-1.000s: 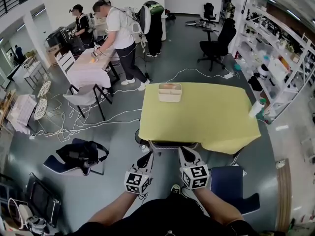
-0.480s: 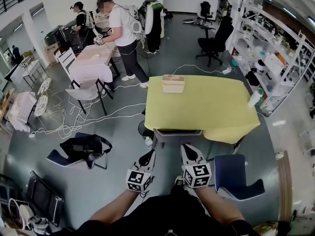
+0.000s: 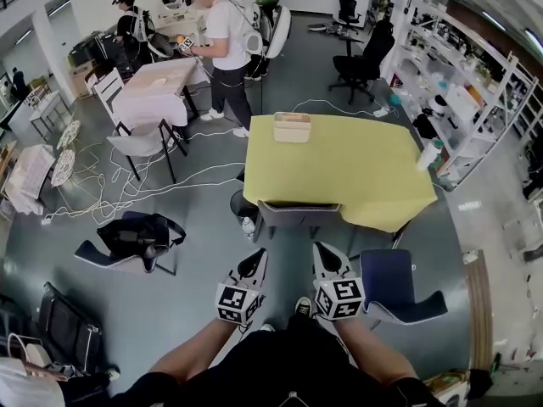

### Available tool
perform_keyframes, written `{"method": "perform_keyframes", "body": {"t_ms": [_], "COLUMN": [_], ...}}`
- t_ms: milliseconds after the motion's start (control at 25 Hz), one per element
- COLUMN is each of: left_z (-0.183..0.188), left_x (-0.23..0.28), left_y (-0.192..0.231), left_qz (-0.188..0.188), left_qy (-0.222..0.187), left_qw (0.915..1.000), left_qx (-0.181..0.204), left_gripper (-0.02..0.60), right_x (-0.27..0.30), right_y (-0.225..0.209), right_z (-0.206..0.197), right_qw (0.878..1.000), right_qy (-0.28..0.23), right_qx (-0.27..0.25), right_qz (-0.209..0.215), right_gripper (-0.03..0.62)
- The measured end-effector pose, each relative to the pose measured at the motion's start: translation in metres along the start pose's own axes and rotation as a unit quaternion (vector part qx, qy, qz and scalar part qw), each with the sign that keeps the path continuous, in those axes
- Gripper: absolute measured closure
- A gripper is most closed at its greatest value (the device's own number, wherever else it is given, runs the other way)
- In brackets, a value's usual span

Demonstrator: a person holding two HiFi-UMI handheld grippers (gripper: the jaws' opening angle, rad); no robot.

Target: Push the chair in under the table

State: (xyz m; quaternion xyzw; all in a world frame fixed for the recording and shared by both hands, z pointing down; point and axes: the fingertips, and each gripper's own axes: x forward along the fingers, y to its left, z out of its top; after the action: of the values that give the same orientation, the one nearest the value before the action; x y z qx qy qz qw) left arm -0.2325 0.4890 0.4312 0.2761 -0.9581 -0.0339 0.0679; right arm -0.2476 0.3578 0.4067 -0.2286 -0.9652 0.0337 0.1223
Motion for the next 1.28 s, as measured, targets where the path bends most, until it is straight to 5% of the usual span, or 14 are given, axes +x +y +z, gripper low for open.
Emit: {"method": "perform_keyframes", "body": {"t_ms": [400, 840, 1080, 1280], "left_z": [0.001, -0.017, -0.026, -0.034], "left_x": [-0.031, -0.036, -0.01, 0.023], "left_y": [-0.037, -0.117, -0.165, -0.222], "left_qz": [0.021, 0.032, -0.016, -0.124], "left_qy": [-0.001, 0.02, 0.033, 0.045], "left_qw": [0.9998, 0.9993, 0.9993, 0.991], "left_qx": [0.003, 0.005, 0.008, 0.021], "left_gripper": [0.572, 0.572, 0.572, 0.572], "right_x": [-0.043, -0.108, -0.144, -0.195], "right_y": [0.006, -0.034, -0.074, -0.117], "right_z": [-0.013, -0.041, -0.054, -0.068], "right_qw": [1.0, 0.999, 0.999, 0.993], "right_qy": [0.008, 0.027, 0.027, 0.017], "right_qx": [-0.001, 0.019, 0.03, 0.055], "right_qz": [0.021, 0.039, 0.0, -0.1], "right_gripper": [0.579, 0.579, 0.579, 0.579]}}
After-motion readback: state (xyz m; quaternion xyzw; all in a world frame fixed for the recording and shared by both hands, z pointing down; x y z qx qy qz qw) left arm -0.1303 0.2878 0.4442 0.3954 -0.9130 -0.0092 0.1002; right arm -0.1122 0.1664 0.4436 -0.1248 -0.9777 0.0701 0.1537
